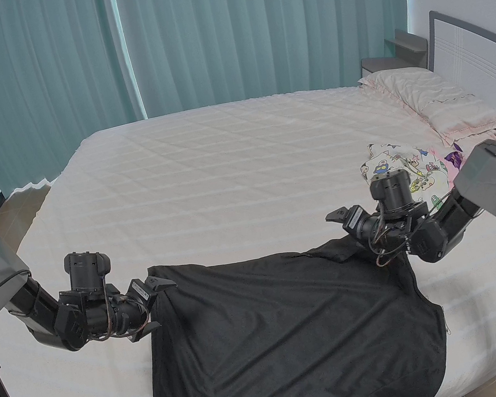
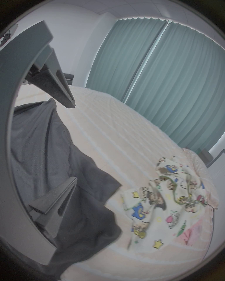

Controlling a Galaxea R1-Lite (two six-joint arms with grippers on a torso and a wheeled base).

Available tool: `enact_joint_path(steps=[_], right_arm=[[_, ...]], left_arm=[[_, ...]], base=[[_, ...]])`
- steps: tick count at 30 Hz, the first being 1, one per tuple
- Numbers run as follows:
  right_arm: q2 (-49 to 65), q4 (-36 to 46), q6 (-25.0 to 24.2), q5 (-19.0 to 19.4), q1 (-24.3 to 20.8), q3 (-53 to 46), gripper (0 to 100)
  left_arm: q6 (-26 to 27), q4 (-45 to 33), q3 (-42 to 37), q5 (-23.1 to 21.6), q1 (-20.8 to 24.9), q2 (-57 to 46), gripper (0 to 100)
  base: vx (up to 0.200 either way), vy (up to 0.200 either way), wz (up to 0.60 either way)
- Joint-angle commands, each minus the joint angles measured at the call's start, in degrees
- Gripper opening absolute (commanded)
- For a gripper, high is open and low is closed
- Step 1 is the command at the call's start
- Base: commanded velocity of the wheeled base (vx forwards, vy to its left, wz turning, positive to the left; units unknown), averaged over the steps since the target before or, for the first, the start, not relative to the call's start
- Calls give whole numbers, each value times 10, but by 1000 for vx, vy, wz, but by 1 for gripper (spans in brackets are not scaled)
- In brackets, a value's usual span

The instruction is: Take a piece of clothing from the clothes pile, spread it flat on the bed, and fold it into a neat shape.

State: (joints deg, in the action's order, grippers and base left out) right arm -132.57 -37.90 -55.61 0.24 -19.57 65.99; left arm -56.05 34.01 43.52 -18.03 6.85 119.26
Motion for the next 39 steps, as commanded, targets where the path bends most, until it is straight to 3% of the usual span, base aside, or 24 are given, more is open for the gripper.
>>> enact_joint_path(steps=[1,8,26,32,35,39], right_arm=[[-80,37,-12,-17,-32,66,100],[-101,48,-12,-21,-31,90,100],[-107,80,14,-27,-22,112,100],[-136,72,12,-30,-21,167,100],[-168,75,14,-73,-14,237,100],[-158,56,8,-82,3,312,100]], left_arm=[[-8,35,-50,-23,1,-5,100],[-9,38,-55,-42,-2,4,100],[-8,40,-55,-42,-3,9,100],[-8,40,-55,-42,-2,9,100],[-7,40,-55,-42,-2,9,100],[-7,40,-55,-42,-3,10,100]], base=[[0,0,0],[0,0,0],[0,0,0],[0,0,0],[0,0,0],[0,0,0]])
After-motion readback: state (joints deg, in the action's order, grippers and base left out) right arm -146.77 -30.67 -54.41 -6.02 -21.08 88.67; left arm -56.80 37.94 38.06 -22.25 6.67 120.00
